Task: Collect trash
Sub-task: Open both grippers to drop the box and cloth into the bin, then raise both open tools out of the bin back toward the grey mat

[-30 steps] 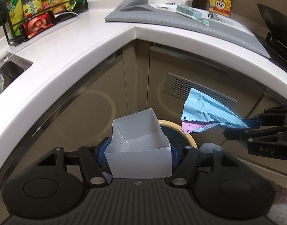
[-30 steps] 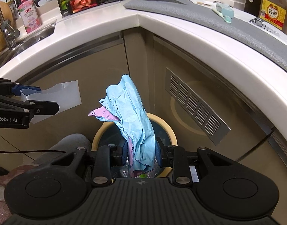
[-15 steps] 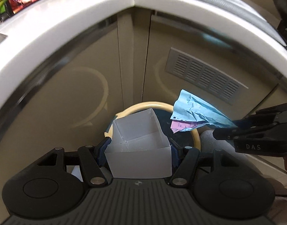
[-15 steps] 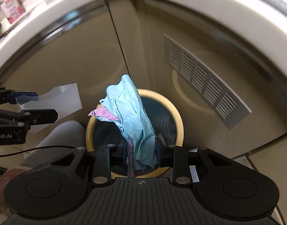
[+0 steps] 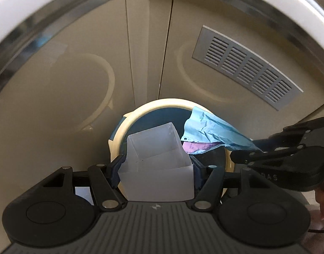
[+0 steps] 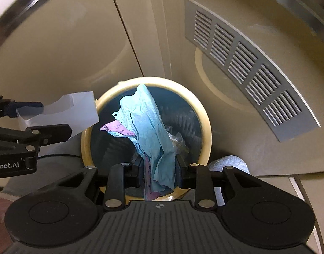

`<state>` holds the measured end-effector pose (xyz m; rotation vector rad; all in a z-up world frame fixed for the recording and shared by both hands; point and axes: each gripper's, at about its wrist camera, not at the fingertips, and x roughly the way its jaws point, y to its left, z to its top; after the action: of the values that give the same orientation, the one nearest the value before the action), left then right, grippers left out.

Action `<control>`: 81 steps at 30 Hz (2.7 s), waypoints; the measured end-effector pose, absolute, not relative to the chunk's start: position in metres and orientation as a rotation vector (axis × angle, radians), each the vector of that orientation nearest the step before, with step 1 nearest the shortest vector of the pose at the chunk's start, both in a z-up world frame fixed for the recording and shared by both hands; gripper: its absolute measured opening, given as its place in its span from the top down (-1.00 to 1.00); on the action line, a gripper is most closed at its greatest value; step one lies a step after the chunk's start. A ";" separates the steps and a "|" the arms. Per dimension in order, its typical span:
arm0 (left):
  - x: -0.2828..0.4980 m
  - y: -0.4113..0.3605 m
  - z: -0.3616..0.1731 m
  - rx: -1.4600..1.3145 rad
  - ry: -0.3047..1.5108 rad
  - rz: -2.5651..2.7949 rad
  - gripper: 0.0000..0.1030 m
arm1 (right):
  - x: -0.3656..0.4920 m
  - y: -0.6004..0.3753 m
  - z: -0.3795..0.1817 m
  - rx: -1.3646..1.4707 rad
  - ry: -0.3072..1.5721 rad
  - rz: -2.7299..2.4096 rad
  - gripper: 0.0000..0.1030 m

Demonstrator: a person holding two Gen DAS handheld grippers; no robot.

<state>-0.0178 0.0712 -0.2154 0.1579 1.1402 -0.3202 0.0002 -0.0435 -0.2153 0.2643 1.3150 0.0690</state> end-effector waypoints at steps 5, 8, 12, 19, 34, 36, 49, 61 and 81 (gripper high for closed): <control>-0.006 0.064 -0.231 0.180 1.175 -0.319 -0.32 | 0.006 -0.043 -0.230 0.265 1.362 0.056 0.39; -0.001 0.062 -0.238 0.191 1.197 -0.319 -0.32 | 0.008 -0.042 -0.235 0.263 1.381 0.051 0.39; 0.007 0.060 -0.249 0.206 1.220 -0.311 -0.33 | 0.013 -0.042 -0.244 0.262 1.402 0.038 0.38; 0.020 0.060 -0.259 0.214 1.240 -0.288 -1.00 | 0.023 -0.046 -0.254 0.304 1.425 0.007 -0.01; -0.012 0.085 -0.217 0.175 1.225 -0.263 -0.99 | -0.005 -0.046 -0.200 0.303 1.328 0.056 -0.55; -0.022 0.088 -0.208 0.163 1.214 -0.258 -0.99 | -0.014 -0.042 -0.188 0.288 1.305 0.065 -0.56; -0.074 0.084 -0.159 0.205 1.079 -0.220 -0.99 | -0.069 -0.033 -0.127 0.208 1.099 0.041 -0.62; -0.093 0.079 -0.133 0.273 0.953 -0.227 -0.99 | -0.090 -0.034 -0.102 0.150 1.011 0.022 -0.69; -0.104 0.076 -0.119 0.304 0.892 -0.229 -0.99 | -0.092 -0.028 -0.097 0.108 0.989 0.028 -0.72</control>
<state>-0.1037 0.0762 -0.1189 0.3042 0.8919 -0.2289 -0.0915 -0.0276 -0.0973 0.1084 0.9886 0.0279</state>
